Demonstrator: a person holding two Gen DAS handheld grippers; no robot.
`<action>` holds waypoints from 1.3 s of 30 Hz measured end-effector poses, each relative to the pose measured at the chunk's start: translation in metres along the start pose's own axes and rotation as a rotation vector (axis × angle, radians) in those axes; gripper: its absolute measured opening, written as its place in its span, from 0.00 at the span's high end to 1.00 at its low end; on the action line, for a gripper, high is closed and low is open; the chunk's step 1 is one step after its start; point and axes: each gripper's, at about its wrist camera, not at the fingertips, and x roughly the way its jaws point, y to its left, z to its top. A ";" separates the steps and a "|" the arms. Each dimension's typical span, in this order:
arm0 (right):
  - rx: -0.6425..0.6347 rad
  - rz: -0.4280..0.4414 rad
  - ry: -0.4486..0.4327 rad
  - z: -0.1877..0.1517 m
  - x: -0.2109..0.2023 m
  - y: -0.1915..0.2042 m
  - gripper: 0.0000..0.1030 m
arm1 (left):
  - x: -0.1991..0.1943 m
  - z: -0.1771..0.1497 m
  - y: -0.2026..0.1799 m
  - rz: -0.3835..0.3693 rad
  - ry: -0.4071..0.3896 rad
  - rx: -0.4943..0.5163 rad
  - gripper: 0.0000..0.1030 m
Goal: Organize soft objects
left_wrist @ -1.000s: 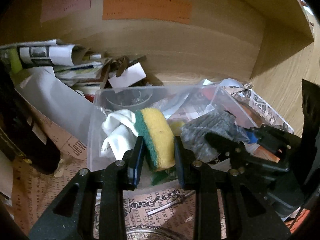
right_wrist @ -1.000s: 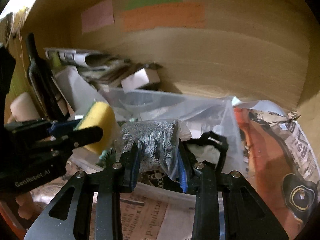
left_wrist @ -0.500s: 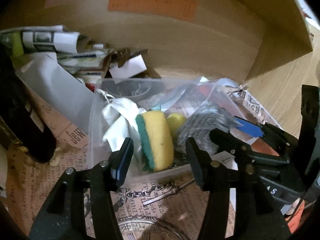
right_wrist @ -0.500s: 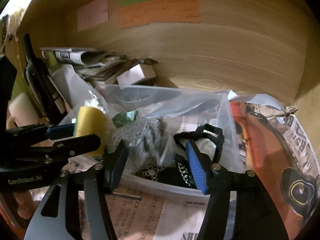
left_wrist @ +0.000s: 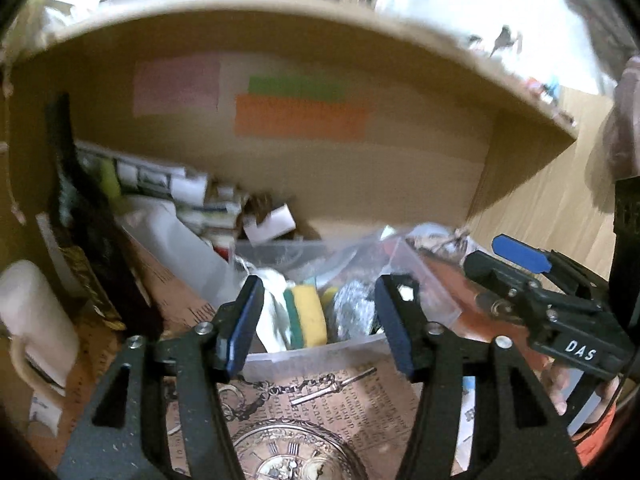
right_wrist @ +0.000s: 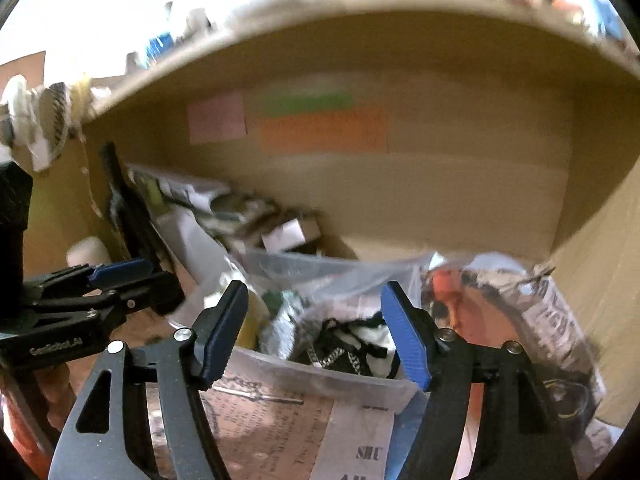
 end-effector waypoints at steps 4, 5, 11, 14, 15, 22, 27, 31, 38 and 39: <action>-0.007 0.009 -0.078 0.009 -0.031 0.008 0.30 | -0.033 0.003 -0.005 0.019 -0.088 0.020 0.34; -0.009 0.009 -0.093 0.011 -0.036 0.009 0.23 | -0.040 0.004 -0.007 0.025 -0.108 0.025 0.30; -0.012 0.008 -0.169 0.014 -0.065 0.016 0.16 | -0.073 0.007 -0.014 0.048 -0.199 0.043 0.12; -0.010 0.008 -0.191 0.012 -0.073 0.018 0.05 | -0.083 0.004 -0.018 0.060 -0.230 0.050 0.05; -0.009 0.007 -0.198 0.012 -0.076 0.017 0.01 | -0.086 0.003 -0.019 0.059 -0.236 0.051 0.04; -0.013 0.001 -0.232 0.008 -0.091 0.022 0.00 | -0.094 -0.001 -0.026 0.059 -0.241 0.072 0.03; -0.013 -0.002 -0.232 0.006 -0.094 0.024 0.00 | -0.097 -0.003 -0.029 0.061 -0.247 0.075 0.03; -0.005 -0.001 -0.225 0.005 -0.094 0.024 0.00 | -0.097 -0.003 -0.028 0.058 -0.247 0.075 0.02; -0.010 -0.003 -0.225 0.004 -0.094 0.026 0.00 | -0.097 -0.004 -0.030 0.059 -0.246 0.075 0.01; -0.010 -0.004 -0.225 0.004 -0.094 0.026 0.00 | -0.097 -0.005 -0.031 0.061 -0.247 0.075 0.01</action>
